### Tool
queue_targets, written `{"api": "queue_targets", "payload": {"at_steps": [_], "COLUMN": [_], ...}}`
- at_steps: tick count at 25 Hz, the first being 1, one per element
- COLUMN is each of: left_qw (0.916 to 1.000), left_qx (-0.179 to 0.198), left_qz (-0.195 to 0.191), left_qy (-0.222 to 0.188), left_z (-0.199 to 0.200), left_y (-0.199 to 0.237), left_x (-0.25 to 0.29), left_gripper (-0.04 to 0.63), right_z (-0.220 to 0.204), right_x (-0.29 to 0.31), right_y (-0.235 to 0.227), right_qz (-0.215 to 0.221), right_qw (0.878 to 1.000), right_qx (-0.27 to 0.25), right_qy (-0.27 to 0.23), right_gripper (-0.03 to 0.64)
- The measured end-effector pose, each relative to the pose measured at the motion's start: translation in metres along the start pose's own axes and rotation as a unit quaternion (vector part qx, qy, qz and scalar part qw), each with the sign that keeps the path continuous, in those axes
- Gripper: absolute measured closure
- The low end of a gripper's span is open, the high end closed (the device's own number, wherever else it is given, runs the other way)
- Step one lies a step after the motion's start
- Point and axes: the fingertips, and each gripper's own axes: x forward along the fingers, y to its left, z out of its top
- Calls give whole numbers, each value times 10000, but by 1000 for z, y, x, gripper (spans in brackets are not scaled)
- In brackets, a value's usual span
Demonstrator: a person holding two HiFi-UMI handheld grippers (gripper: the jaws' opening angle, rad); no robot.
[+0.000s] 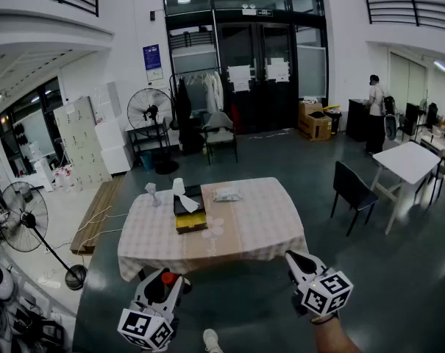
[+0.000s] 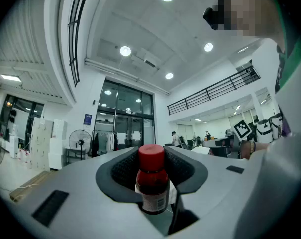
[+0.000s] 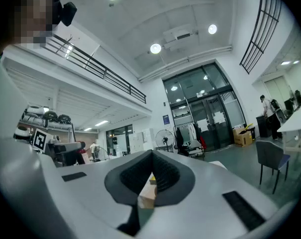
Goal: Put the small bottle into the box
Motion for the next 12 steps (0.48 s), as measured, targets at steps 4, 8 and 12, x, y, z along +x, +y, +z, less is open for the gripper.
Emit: {"api": "queue_targets", "payload": {"at_steps": [4, 8, 12], "left_qw": [10000, 9999, 9999], "left_qx": [-60, -67, -30], "left_qz": [39, 83, 143], "left_qy": [-41, -63, -62], "left_z": [1, -2, -2], "left_y": [-5, -12, -11], "left_x": [-6, -10, -16], "left_gripper": [425, 425, 425], "right_z": [4, 7, 7], "right_x": [-9, -17, -19], "right_y": [2, 1, 5], "right_qz": [-31, -38, -56], "right_qw": [10000, 10000, 9999], "right_qx": [-60, -80, -110], "right_qy": [-30, -43, -75], "right_gripper": [612, 612, 612]}}
